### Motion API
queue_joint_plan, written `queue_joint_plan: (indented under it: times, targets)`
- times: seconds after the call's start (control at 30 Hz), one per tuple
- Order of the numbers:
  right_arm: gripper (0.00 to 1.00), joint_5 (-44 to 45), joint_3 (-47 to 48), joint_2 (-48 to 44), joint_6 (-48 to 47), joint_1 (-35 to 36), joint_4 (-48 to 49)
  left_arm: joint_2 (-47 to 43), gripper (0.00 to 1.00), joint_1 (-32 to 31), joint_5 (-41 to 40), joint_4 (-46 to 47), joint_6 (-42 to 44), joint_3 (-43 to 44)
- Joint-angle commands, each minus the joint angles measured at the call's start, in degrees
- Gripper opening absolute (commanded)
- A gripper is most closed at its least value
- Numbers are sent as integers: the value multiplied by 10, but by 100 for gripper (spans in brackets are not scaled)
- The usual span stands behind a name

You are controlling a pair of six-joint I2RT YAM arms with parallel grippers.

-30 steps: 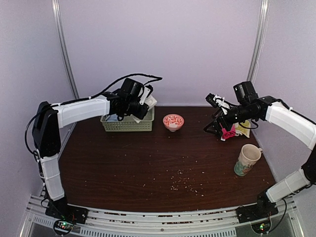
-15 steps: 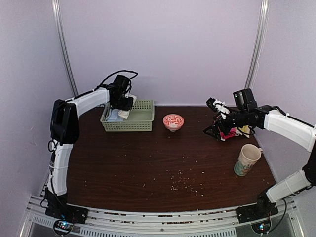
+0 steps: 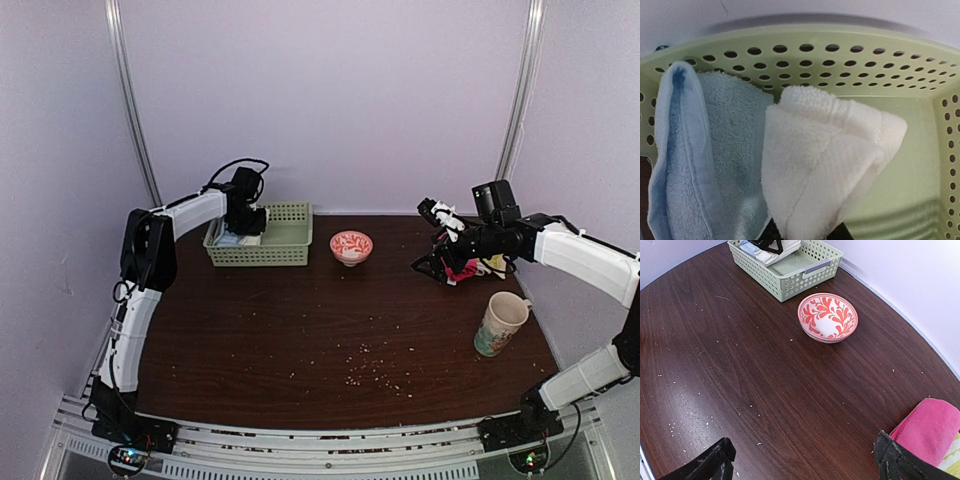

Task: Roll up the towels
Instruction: Place the towel in the bin.

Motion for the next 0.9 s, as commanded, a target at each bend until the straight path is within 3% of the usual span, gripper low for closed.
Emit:
queue_joint_plan:
  times: [0.0,0.4,0.87]
  targets:
    - [100,5,-10,7,-2,-2,9,21,21,15,-10,-12,-45,20]
    - [100,-1,-10,11,-4,-2,6,53,40,22,-10,-20,-69,22]
    - [100,-3,-11,8,-5,-2,3,32,50,24,8,1,-1,22]
